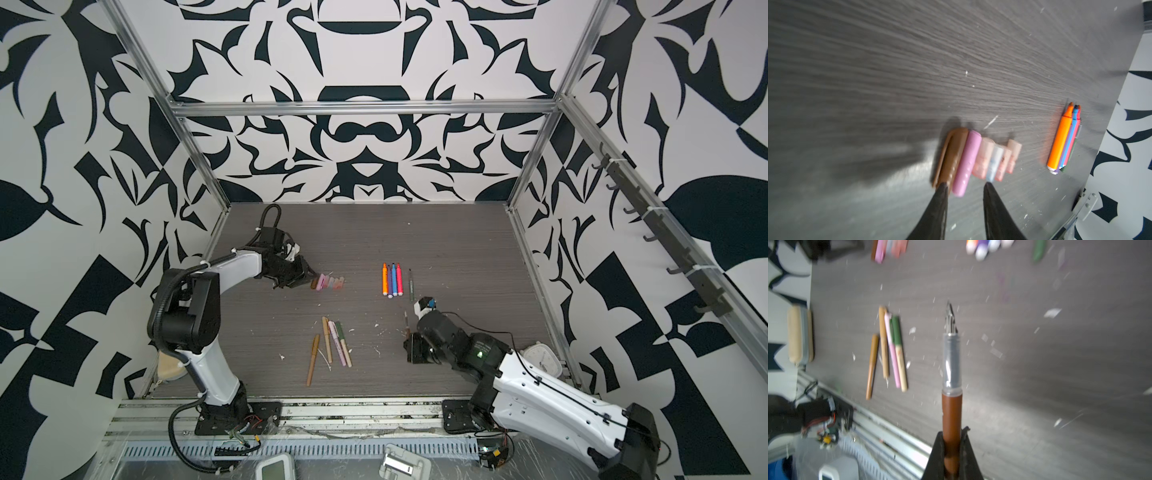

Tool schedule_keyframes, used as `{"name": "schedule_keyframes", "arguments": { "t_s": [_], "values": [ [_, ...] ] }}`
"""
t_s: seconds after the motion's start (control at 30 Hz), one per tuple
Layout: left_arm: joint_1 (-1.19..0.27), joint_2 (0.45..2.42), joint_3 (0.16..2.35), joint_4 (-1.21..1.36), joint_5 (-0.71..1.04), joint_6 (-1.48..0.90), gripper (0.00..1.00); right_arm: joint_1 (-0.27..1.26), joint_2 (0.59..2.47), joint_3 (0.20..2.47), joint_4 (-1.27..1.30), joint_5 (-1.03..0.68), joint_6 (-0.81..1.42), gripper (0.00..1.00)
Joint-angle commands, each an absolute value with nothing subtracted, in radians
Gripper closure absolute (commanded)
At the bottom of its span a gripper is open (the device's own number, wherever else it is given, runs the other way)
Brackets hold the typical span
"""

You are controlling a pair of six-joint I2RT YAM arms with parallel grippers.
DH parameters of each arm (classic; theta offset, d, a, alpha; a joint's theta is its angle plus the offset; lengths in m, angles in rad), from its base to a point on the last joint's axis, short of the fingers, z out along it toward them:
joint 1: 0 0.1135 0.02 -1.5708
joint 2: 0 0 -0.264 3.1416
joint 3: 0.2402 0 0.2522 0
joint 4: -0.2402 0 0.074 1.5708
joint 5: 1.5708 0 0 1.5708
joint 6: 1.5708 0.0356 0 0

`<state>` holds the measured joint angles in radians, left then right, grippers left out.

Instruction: Open the pen caps

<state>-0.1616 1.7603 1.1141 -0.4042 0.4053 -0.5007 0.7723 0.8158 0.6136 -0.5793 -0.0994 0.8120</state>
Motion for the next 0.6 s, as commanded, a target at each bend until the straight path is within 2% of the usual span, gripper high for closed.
{"name": "schedule_keyframes", "arguments": {
  "t_s": [0.0, 0.17, 0.23, 0.4, 0.57],
  "values": [
    [-0.156, 1.583, 1.087, -0.453, 0.4, -0.554, 0.67, 0.56, 0.946, 0.707, -0.563, -0.302, 0.611, 1.0],
    [-0.162, 1.263, 1.006, -0.418, 0.529, -0.612, 0.61, 0.3, 1.23, 0.801, -0.458, -0.464, 0.507, 1.0],
    [-0.158, 1.13, 1.003, -0.486, 0.54, -0.594, 0.59, 0.228, 1.332, 0.832, -0.394, -0.492, 0.5, 1.0],
    [-0.15, 0.93, 1.074, -0.766, 0.518, -0.468, 0.56, 0.176, 1.567, 0.956, -0.359, -0.453, 0.436, 0.98],
    [-0.15, 0.783, 1.052, -0.929, 0.472, -0.422, 0.56, 0.173, 1.686, 1.032, -0.353, -0.428, 0.389, 0.91]
  ]
}}
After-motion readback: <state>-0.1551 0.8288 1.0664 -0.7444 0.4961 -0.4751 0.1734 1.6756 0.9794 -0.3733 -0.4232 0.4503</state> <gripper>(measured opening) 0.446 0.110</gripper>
